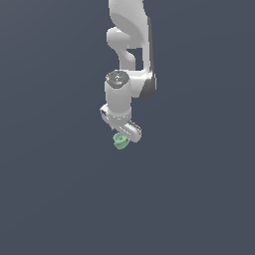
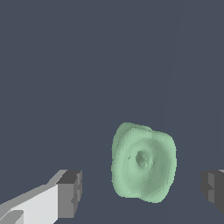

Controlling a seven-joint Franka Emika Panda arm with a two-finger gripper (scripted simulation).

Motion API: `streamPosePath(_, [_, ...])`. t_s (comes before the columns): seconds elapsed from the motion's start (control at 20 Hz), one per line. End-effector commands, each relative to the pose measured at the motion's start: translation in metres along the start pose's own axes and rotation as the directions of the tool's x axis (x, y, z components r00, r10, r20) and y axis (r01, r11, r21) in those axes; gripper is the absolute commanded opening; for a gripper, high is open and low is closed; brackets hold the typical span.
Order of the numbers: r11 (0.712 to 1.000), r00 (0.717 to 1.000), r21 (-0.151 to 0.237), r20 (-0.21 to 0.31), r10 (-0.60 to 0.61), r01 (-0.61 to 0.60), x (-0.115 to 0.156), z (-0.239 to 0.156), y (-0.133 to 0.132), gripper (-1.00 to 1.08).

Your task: Pick up the object and move it to a goal position.

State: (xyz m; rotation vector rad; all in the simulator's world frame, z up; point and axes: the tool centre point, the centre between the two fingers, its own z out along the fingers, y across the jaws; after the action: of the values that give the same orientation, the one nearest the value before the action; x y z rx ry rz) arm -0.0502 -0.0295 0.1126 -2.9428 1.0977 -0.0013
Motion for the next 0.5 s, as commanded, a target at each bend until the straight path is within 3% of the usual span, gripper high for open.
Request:
streamPosePath(0.0, [0.998, 0.998, 0.0, 0.0, 0.059, -0.059, -0.0022, 0.0047, 0.0036, 1.0])
streamPosePath(0.45, [0.984, 0.984, -0.001, 0.0, 0.177, -0.177, -0.0067, 0.0142, 0.0113, 1.0])
